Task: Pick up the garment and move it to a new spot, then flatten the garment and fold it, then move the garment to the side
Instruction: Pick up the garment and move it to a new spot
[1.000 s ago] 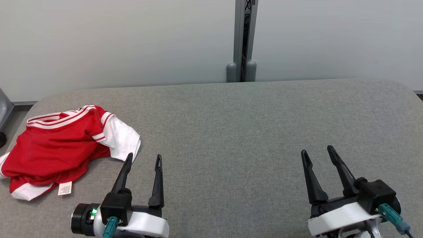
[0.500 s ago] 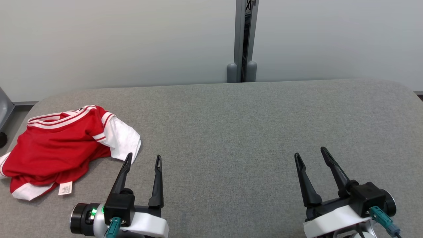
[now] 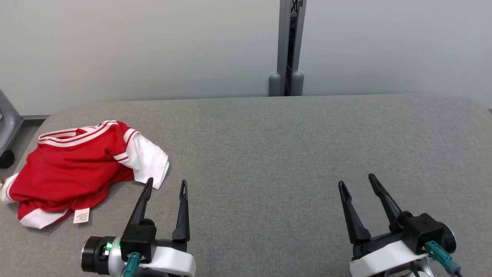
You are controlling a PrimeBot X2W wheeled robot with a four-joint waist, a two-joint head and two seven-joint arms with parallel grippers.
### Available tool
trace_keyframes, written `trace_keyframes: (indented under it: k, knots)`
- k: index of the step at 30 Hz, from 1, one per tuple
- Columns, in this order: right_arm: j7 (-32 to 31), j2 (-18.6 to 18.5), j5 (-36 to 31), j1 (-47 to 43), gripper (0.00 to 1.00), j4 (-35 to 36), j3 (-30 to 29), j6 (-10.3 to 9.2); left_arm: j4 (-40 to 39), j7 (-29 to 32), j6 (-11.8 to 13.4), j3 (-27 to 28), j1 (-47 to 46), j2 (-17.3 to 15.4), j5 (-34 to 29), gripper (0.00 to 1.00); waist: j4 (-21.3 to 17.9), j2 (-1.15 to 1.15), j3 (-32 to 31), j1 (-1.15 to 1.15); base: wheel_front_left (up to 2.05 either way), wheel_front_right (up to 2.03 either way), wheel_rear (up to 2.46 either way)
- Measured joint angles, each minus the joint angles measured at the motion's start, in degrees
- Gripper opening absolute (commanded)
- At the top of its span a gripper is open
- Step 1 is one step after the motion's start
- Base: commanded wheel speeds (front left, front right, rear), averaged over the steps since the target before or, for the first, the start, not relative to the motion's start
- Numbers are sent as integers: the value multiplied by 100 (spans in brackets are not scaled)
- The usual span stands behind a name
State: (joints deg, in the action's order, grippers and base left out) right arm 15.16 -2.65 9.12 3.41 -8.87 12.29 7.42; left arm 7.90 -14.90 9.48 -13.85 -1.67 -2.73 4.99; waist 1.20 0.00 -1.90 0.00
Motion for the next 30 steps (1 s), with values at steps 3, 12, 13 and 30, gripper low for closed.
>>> trace_keyframes:
  k: [3,12,13,30]
  knots:
    - [0,-2,52,2,100,-7,65,0,-20,0,45,-2,-4,0,0,100,165,0,4,0,0,0,0]
    - [0,-2,60,-43,100,-5,122,0,-52,0,68,54,2,0,19,100,726,0,-1,0,0,0,0]
    - [0,-2,62,-51,100,-7,133,0,-64,0,71,73,8,-2,26,100,792,0,-8,0,0,0,0]
    - [1,-2,122,-166,100,7,159,0,-155,-1,108,180,120,-2,104,100,1864,0,-100,0,0,0,0]
